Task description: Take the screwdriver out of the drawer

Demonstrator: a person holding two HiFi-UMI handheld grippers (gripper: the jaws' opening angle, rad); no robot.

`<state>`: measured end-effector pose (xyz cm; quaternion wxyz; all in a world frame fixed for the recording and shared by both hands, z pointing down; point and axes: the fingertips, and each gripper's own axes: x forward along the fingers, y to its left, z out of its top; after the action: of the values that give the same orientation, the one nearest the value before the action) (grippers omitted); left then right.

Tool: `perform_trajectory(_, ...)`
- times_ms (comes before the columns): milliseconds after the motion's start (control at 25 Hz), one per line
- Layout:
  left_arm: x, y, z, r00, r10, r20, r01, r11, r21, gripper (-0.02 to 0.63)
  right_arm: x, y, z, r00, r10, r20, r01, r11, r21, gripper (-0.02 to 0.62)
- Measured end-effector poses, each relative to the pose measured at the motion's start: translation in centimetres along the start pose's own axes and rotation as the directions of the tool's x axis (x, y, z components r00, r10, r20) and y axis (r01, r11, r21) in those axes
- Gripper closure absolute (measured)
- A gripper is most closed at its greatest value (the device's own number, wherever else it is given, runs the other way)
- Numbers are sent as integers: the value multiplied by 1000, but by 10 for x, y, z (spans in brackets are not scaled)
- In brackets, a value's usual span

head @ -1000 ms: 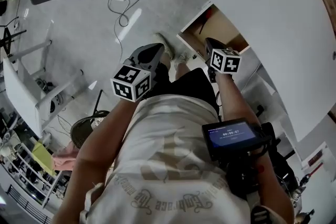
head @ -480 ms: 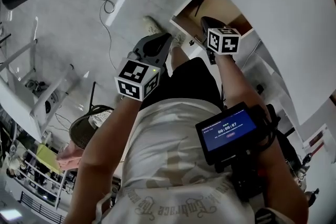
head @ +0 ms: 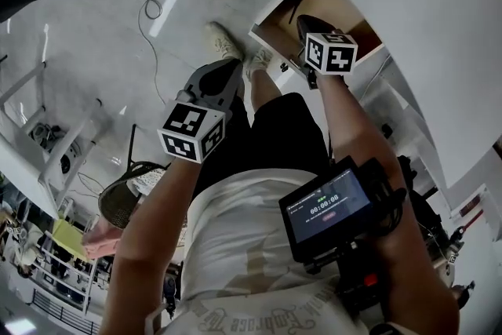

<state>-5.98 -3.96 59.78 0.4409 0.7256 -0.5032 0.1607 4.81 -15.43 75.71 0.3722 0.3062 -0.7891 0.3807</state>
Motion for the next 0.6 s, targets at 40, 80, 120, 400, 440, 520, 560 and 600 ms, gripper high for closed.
perform_trajectory(40, 0, 1, -1, 1000, 7, 2, -7, 1000, -9, 586, 0, -4, 1, 1000, -8, 1, 8, 1000, 3, 571)
perform_trajectory(80, 1, 2, -3, 1000, 12, 5, -12, 1000, -18, 586, 0, -8, 1, 1000, -16, 0, 16, 1000, 6, 571)
perform_trajectory(120, 1, 3, -4, 1000, 17, 7, -16, 1000, -27, 586, 1, -12, 2, 1000, -23, 0, 23, 1000, 9, 571)
perform_trajectory(400, 4, 16, -19, 999, 43, 16, -42, 995, -93, 586, 20, -20, 6, 999, -43, 18, 42, 999, 13, 571)
perform_trajectory(440, 6, 17, -24, 999, 43, 13, -41, 994, -102, 586, 24, -23, 3, 999, -48, 15, 48, 999, 16, 571)
perform_trajectory(520, 11, 20, -30, 999, 39, 5, -38, 993, -110, 586, 34, -29, 2, 998, -59, 16, 58, 998, 26, 571)
perform_trajectory(560, 13, 23, -33, 999, 37, 2, -37, 993, -111, 586, 39, -30, 4, 998, -63, 18, 62, 998, 31, 571)
perform_trajectory(600, 15, 25, -35, 999, 37, 0, -36, 993, -115, 586, 43, -32, 5, 998, -67, 19, 66, 997, 33, 571)
